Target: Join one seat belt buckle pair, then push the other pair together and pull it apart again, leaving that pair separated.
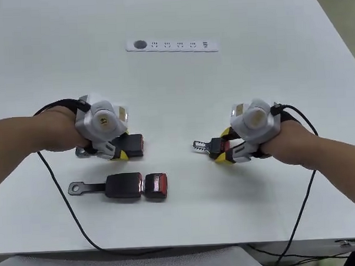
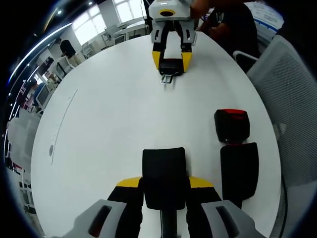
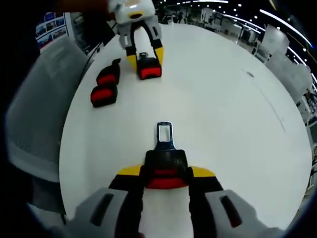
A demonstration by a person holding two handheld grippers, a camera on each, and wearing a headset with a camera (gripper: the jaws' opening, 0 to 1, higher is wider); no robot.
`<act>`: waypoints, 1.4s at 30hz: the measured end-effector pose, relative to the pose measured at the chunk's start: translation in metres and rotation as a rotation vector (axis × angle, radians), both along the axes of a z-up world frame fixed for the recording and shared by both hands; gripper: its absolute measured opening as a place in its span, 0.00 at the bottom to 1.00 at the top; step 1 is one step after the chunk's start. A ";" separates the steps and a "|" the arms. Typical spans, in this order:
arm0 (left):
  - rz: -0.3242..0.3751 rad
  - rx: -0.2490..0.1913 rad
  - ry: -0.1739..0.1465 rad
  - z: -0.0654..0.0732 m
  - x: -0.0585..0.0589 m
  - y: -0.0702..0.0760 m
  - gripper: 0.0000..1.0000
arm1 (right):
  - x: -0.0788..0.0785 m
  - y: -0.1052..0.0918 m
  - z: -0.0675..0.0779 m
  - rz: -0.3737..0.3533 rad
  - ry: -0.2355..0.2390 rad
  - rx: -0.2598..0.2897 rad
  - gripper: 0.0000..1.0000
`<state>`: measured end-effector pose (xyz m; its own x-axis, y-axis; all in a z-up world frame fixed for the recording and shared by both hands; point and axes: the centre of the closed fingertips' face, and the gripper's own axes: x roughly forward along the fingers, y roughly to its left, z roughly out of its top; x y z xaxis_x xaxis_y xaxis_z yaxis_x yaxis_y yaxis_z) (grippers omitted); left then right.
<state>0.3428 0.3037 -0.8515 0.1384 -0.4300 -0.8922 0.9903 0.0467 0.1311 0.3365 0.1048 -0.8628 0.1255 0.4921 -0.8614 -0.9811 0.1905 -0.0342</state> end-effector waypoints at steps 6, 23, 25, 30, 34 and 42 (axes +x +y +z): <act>-0.011 -0.024 0.001 -0.001 -0.001 0.000 0.34 | 0.000 0.001 -0.001 0.035 0.007 -0.010 0.35; -0.007 0.010 0.006 -0.002 -0.001 0.001 0.34 | 0.003 0.043 0.004 0.051 -0.053 -0.003 0.35; -0.008 0.011 0.007 -0.002 -0.001 0.001 0.34 | 0.004 0.050 0.003 0.053 -0.050 0.006 0.35; -0.009 0.012 0.008 -0.002 -0.001 0.001 0.34 | 0.000 0.075 0.004 0.062 -0.041 0.027 0.35; -0.012 0.011 0.006 -0.002 -0.001 0.001 0.34 | 0.003 0.097 0.004 0.079 -0.046 0.034 0.35; -0.012 0.012 0.009 -0.002 -0.001 0.001 0.34 | 0.008 0.124 0.001 0.108 -0.036 0.026 0.34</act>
<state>0.3416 0.3045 -0.8539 0.1251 -0.4213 -0.8983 0.9919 0.0334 0.1225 0.3441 0.2285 -0.8617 0.1010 0.5267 -0.8441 -0.9942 0.0847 -0.0661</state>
